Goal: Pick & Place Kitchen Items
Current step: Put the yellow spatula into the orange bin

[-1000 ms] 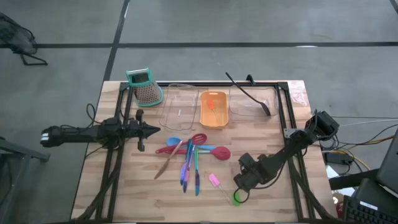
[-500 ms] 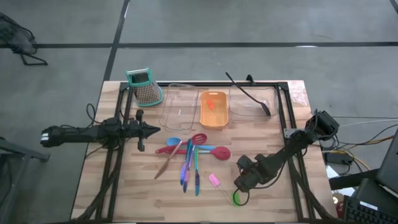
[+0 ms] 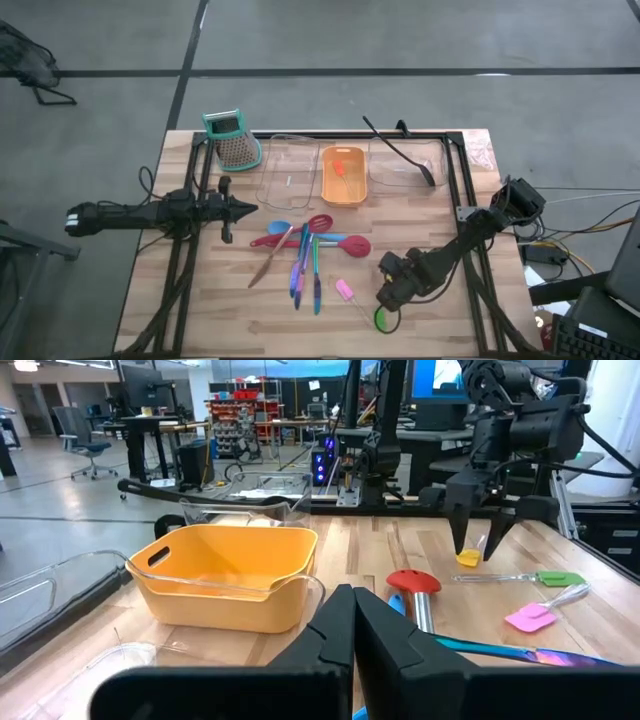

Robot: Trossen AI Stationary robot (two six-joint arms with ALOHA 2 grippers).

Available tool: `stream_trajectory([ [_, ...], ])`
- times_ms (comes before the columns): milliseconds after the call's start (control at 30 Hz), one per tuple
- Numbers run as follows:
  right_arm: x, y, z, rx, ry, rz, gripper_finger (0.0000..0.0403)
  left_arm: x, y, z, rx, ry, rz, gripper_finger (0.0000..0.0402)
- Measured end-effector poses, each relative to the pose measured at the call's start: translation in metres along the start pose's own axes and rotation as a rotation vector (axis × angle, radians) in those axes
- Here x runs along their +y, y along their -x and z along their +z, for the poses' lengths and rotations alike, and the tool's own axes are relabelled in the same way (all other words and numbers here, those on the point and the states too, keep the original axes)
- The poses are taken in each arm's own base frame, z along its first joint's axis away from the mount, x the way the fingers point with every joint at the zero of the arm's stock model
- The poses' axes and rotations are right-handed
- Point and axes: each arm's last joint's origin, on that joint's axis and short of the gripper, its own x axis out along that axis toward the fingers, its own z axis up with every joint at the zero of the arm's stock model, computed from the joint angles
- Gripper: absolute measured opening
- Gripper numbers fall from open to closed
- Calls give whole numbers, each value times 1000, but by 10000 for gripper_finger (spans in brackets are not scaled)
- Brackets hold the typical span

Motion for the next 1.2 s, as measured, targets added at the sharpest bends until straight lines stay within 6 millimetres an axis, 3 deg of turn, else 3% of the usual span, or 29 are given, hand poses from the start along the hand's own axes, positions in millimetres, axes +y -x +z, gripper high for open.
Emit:
stream_trajectory([
  [200,-6,-6,-2,4,1,-15,210,0,0,0,0,0,0,5],
  [433,-10,-11,-4,-1,17,-20,187,0,0,0,0,0,0,5],
  [600,-15,-16,-6,-6,17,-12,145,0,0,0,0,0,0,5],
  [933,-15,-23,-7,-10,-19,37,16,0,0,0,2,0,0,5],
  [1200,-9,-9,-1,-6,-18,-8,7,0,0,-1,6,0,0,5],
])
